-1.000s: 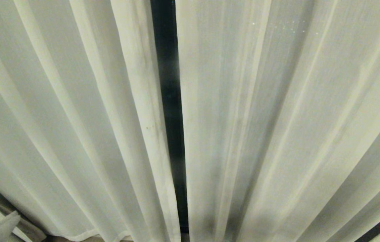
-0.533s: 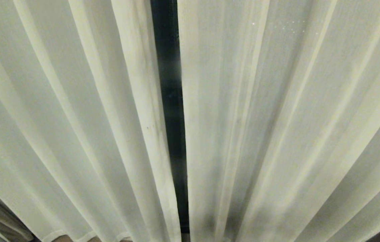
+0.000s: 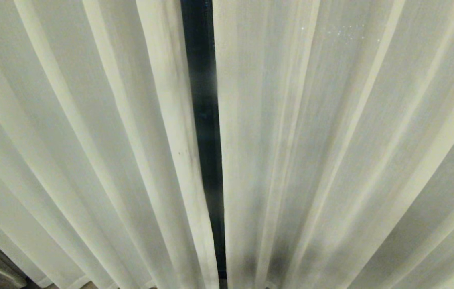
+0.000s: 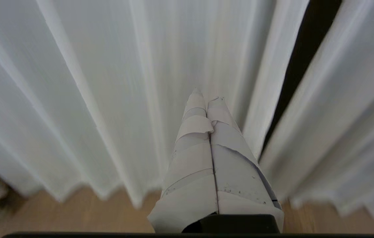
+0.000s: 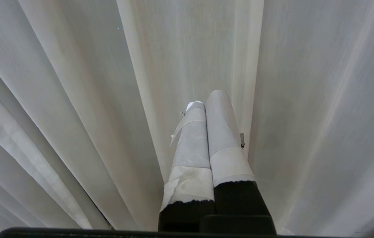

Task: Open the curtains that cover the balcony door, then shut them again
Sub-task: Pull the outer curtains open on both sides

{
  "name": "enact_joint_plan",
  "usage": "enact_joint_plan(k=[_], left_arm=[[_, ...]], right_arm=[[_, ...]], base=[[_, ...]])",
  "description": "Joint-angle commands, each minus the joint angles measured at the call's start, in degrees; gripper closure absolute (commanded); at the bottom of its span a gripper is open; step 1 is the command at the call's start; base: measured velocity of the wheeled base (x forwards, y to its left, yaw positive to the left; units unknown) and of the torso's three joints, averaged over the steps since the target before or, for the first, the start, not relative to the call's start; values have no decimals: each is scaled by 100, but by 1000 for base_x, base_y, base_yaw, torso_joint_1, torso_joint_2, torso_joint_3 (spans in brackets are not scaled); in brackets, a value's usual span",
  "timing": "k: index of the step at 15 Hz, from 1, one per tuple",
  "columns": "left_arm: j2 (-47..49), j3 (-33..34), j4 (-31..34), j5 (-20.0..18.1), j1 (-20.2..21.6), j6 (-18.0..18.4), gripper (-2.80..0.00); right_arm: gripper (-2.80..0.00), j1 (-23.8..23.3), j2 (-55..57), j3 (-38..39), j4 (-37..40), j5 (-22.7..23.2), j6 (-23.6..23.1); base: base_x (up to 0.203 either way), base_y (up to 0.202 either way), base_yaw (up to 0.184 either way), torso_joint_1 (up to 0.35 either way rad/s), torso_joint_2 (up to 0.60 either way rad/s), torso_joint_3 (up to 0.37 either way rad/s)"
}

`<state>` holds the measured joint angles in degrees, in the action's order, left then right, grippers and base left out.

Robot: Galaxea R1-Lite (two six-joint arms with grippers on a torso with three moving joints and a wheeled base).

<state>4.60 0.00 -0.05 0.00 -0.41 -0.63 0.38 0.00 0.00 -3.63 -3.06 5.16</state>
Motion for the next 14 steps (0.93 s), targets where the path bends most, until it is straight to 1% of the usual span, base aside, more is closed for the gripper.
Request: enact_joint_plan(k=[1,14], left_arm=[[-452,0,-4,0,41,-16,0],[-460,0,5,0,41,-7,0]], right_arm=[[0,6,0,0,-6,-2,2],[0,-3,0,0,-6,-2,2]], base=[[0,0,0,0,0,0],[0,0,0,0,0,0]])
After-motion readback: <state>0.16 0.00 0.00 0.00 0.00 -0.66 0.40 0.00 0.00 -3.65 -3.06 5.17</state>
